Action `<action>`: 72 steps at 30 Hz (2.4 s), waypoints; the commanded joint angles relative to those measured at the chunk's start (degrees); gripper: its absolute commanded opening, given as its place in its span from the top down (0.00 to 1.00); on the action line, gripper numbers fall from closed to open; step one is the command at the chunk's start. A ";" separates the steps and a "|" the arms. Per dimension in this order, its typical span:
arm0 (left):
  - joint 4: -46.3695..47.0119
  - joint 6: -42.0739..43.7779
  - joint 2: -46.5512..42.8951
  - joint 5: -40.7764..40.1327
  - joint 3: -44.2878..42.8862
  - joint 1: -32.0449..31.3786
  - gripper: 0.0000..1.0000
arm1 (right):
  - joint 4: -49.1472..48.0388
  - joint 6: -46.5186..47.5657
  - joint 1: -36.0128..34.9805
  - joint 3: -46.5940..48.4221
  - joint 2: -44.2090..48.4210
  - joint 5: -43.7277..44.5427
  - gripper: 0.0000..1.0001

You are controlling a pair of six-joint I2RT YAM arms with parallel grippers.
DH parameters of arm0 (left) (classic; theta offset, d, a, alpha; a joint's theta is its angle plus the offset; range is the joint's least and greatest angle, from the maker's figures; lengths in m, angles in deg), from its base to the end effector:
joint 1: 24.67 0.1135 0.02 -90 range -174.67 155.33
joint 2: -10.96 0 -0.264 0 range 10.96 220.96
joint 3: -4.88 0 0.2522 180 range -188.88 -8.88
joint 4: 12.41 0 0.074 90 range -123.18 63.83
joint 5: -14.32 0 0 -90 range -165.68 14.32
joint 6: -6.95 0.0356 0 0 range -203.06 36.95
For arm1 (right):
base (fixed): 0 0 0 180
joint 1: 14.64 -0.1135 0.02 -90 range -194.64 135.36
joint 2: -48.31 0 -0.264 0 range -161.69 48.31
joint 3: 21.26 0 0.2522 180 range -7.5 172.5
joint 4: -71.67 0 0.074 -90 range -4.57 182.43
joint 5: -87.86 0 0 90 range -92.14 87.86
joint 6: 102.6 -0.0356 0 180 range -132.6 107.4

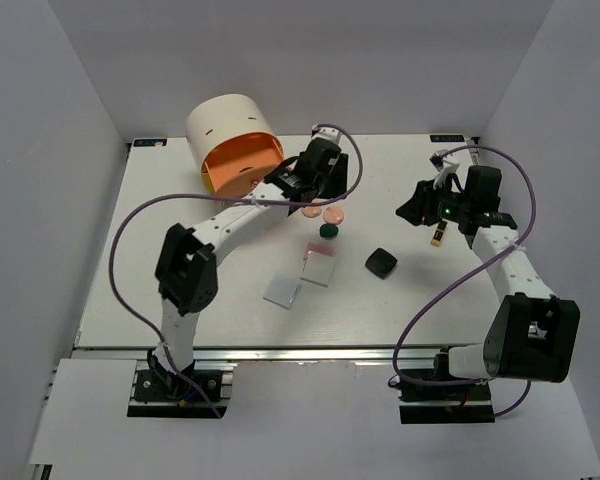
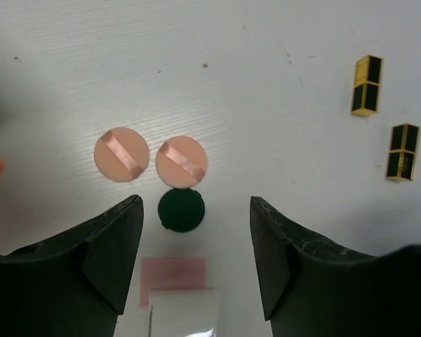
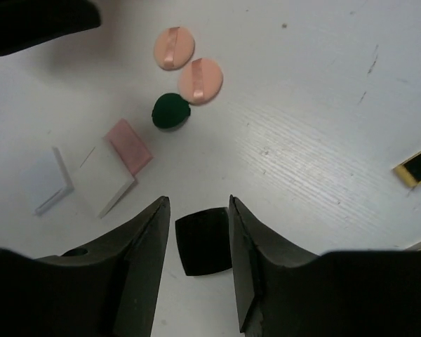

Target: Organize the makeup

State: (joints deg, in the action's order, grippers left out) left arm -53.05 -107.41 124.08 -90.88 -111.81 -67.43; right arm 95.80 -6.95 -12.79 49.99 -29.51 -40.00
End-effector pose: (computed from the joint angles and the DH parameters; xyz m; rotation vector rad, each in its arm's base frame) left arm 0.3454 -0.3067 0.3067 0.2085 2.2054 -0.3625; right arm 0.3032 0.0121 0.2906 -0.4567 1.9868 0.6103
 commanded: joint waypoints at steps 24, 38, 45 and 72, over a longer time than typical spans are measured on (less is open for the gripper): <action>-8.63 8.89 27.85 -15.91 -24.77 2.07 0.47 | -6.94 -0.73 1.23 -11.35 3.47 -5.37 0.57; -8.20 7.75 29.44 -12.49 -20.38 2.33 0.47 | -6.59 -0.20 1.41 -10.91 3.11 -5.38 0.57; -8.20 7.13 29.61 -10.90 -18.36 2.33 0.47 | -6.42 -0.38 1.41 -11.09 3.38 -5.55 0.57; -8.72 6.52 26.72 -7.30 -15.36 3.21 1.00 | -2.81 0.59 1.84 -5.64 3.82 -6.17 0.57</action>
State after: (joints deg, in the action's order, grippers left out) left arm -55.71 -101.29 152.16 -100.06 -126.26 -64.83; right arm 92.54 -7.23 -11.28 41.84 -27.04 -45.01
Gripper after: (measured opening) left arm 0.123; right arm 0.427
